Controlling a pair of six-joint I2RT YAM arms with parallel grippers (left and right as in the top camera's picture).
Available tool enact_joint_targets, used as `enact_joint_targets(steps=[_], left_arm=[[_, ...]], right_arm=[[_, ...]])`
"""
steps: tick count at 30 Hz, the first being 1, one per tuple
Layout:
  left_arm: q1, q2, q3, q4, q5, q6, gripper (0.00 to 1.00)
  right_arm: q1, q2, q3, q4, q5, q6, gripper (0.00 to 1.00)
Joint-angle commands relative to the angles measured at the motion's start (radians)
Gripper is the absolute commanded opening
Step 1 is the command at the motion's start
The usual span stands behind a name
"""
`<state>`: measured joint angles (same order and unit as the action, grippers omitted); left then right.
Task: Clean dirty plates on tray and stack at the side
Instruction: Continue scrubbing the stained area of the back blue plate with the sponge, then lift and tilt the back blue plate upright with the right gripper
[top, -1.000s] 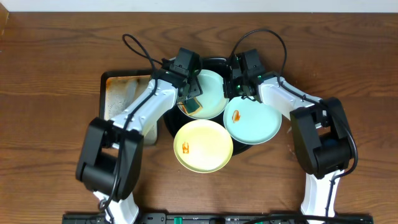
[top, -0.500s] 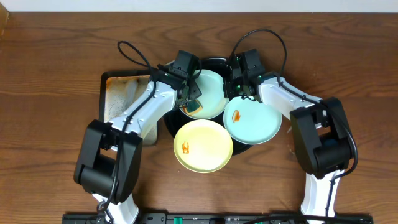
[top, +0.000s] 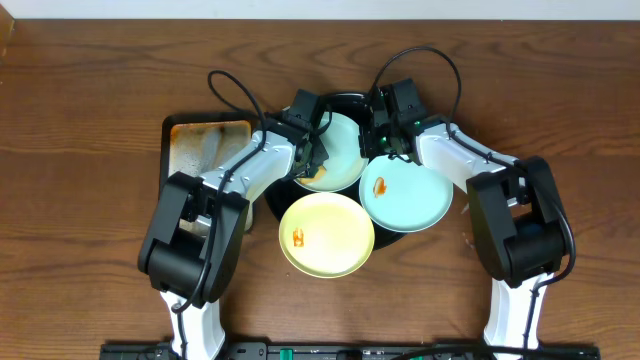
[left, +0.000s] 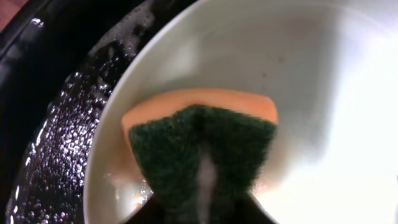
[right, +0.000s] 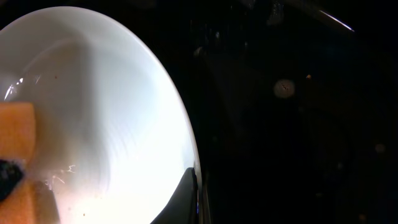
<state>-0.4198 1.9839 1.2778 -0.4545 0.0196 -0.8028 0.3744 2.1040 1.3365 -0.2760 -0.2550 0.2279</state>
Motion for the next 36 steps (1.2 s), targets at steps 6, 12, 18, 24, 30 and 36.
enact_joint_targets(steps=[6,12,18,24,30,36], left_arm=[[0.003,-0.010,-0.002,-0.004,-0.005,0.137,0.07],[0.016,-0.104,-0.002,-0.042,-0.012,0.277,0.07],[0.062,-0.214,-0.002,-0.111,-0.012,0.397,0.08],[0.116,-0.231,-0.003,-0.159,-0.012,0.455,0.09],[0.134,-0.231,-0.003,-0.166,-0.011,0.519,0.09],[0.134,-0.231,-0.003,-0.166,-0.012,0.537,0.09]], right_arm=[[-0.007,0.026,-0.007,-0.022,0.019,0.003,0.01],[-0.007,0.026,-0.007,-0.023,0.019,0.004,0.01],[-0.007,0.017,-0.007,-0.043,0.124,0.062,0.01],[-0.006,-0.071,-0.007,-0.048,0.129,-0.001,0.01],[-0.002,-0.204,-0.007,-0.101,0.318,-0.009,0.01],[0.033,-0.309,-0.007,-0.119,0.446,-0.178,0.01]])
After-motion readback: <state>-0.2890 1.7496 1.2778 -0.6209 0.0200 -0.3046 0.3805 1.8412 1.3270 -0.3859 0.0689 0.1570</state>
